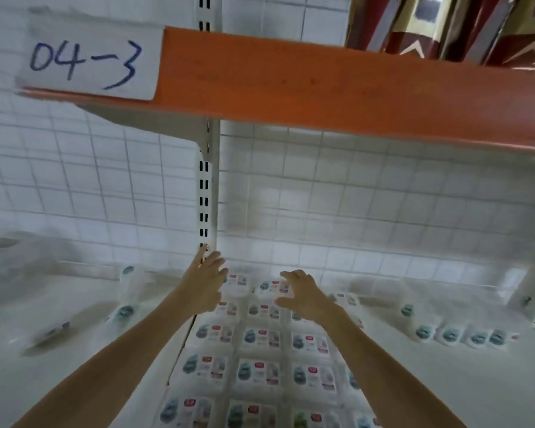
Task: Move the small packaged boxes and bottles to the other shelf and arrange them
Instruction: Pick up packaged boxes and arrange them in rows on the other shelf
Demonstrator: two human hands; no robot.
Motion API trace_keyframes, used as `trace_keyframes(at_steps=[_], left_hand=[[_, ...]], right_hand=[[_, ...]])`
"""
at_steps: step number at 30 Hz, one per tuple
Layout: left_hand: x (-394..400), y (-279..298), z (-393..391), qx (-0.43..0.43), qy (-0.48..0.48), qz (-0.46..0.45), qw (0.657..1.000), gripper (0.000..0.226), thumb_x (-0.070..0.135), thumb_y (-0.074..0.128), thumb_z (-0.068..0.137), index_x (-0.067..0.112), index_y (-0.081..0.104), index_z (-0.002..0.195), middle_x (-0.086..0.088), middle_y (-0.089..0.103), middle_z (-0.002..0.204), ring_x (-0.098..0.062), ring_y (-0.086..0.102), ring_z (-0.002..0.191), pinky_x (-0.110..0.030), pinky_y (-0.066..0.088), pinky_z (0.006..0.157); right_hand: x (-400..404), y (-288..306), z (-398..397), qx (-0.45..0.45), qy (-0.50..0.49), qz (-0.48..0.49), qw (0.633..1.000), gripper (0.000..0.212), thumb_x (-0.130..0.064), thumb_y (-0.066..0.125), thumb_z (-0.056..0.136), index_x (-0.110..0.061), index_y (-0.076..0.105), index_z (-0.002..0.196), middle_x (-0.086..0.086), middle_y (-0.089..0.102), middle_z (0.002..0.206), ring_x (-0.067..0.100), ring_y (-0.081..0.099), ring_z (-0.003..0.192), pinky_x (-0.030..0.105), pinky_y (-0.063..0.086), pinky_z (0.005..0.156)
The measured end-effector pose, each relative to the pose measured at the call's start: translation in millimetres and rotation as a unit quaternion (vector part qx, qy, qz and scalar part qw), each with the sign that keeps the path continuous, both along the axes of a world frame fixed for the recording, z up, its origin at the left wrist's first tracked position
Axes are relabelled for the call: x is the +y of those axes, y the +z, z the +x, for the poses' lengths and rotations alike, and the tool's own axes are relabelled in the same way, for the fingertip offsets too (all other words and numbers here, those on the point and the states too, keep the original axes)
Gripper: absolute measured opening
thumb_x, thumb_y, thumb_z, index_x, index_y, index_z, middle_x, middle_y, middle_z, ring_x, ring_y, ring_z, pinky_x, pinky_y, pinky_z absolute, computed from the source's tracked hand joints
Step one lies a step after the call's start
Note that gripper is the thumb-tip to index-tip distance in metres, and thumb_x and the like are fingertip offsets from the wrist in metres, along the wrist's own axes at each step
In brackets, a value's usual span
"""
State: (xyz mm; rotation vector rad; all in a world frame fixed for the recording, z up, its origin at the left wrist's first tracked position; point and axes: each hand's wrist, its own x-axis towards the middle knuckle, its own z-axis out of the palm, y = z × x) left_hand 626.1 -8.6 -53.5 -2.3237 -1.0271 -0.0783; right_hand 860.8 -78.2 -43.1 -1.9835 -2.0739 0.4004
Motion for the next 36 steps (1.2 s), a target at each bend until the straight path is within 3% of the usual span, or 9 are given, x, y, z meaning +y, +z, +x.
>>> trace_keyframes(at_steps=[3, 5, 7, 9, 15, 22, 28, 32, 36], left_hand=[[-3, -7, 0, -0.088, -0.008, -0.032, 0.996, 0.049, 0.048, 0.085, 0.038, 0.021, 0.071, 0.076, 0.003, 0.067, 0.083, -0.017, 0.066, 0.081, -0.042, 0.045, 0.089], [-9, -9, 3, -0.150, 0.003, -0.072, 0.986, 0.045, 0.044, 0.082, 0.056, 0.018, 0.069, 0.090, 0.001, 0.065, 0.093, -0.016, 0.064, 0.084, -0.032, 0.045, 0.083], [-9, -12, 4, -0.211, 0.027, -0.134, 0.968, 0.038, 0.035, 0.062, 0.084, 0.014, 0.057, 0.114, -0.002, 0.055, 0.116, -0.017, 0.056, 0.103, -0.027, 0.041, 0.087], [-8, -15, 5, -0.263, 0.051, -0.183, 0.946, 0.035, 0.032, 0.054, 0.090, 0.014, 0.051, 0.121, -0.002, 0.047, 0.122, -0.018, 0.055, 0.105, -0.024, 0.041, 0.083], [-4, -25, 5, -0.355, 0.077, -0.210, 0.908, 0.031, 0.030, 0.060, 0.087, 0.013, 0.054, 0.112, -0.004, 0.049, 0.118, -0.019, 0.060, 0.090, -0.026, 0.045, 0.081], [-3, -30, 5, -0.418, 0.067, -0.231, 0.876, 0.035, 0.025, 0.063, 0.085, 0.008, 0.050, 0.113, -0.006, 0.048, 0.117, -0.020, 0.055, 0.094, -0.021, 0.041, 0.076], [-6, -35, 4, -0.475, 0.042, -0.258, 0.840, 0.044, 0.019, 0.065, 0.083, 0.004, 0.043, 0.119, -0.011, 0.042, 0.121, -0.017, 0.048, 0.090, -0.018, 0.036, 0.076], [-9, -33, -3, -0.485, 0.056, -0.337, 0.805, 0.065, 0.024, 0.068, 0.081, 0.005, 0.033, 0.131, -0.015, 0.031, 0.130, -0.026, 0.048, 0.108, -0.028, 0.041, 0.089], [-25, -26, -24, -0.474, 0.061, -0.345, 0.808, 0.064, 0.029, 0.065, 0.084, 0.007, 0.033, 0.135, -0.013, 0.033, 0.133, -0.027, 0.049, 0.111, -0.034, 0.043, 0.093]], right_hand=[[8, -10, -5, 0.084, 0.005, 0.019, 0.996, 0.064, -0.034, 0.057, 0.090, -0.018, 0.027, 0.144, 0.003, 0.020, 0.147, 0.022, 0.038, 0.127, 0.027, 0.050, 0.082], [9, -15, -8, 0.101, -0.008, 0.038, 0.994, 0.059, -0.036, 0.057, 0.089, -0.019, 0.033, 0.140, 0.003, 0.021, 0.146, 0.022, 0.045, 0.120, 0.029, 0.047, 0.087], [10, -20, -8, 0.108, -0.027, 0.056, 0.992, 0.052, -0.036, 0.058, 0.089, -0.018, 0.039, 0.135, 0.004, 0.025, 0.143, 0.022, 0.049, 0.115, 0.030, 0.044, 0.093], [11, -22, -8, 0.112, -0.040, 0.073, 0.990, 0.047, -0.034, 0.058, 0.089, -0.017, 0.045, 0.130, 0.005, 0.030, 0.139, 0.021, 0.051, 0.112, 0.029, 0.043, 0.093], [14, -28, -15, 0.127, -0.079, 0.102, 0.983, 0.037, -0.033, 0.060, 0.088, -0.015, 0.052, 0.119, 0.004, 0.039, 0.126, 0.012, 0.045, 0.090, 0.020, 0.035, 0.078], [16, -33, -22, 0.169, -0.117, 0.120, 0.971, 0.037, -0.027, 0.064, 0.086, -0.010, 0.054, 0.117, 0.006, 0.045, 0.124, 0.012, 0.046, 0.094, 0.020, 0.033, 0.079], [10, -35, -34, 0.134, -0.152, 0.119, 0.972, 0.043, -0.030, 0.062, 0.086, -0.013, 0.051, 0.123, 0.004, 0.049, 0.128, 0.023, 0.046, 0.118, 0.030, 0.041, 0.092], [-7, -27, -32, 0.114, -0.151, 0.130, 0.973, 0.043, -0.033, 0.058, 0.088, -0.015, 0.050, 0.126, 0.006, 0.052, 0.127, 0.025, 0.047, 0.116, 0.033, 0.041, 0.095], [-46, -10, -25, 0.080, -0.109, 0.150, 0.979, 0.036, -0.030, 0.054, 0.092, -0.015, 0.050, 0.124, 0.005, 0.057, 0.118, 0.018, 0.054, 0.107, 0.024, 0.040, 0.084]])
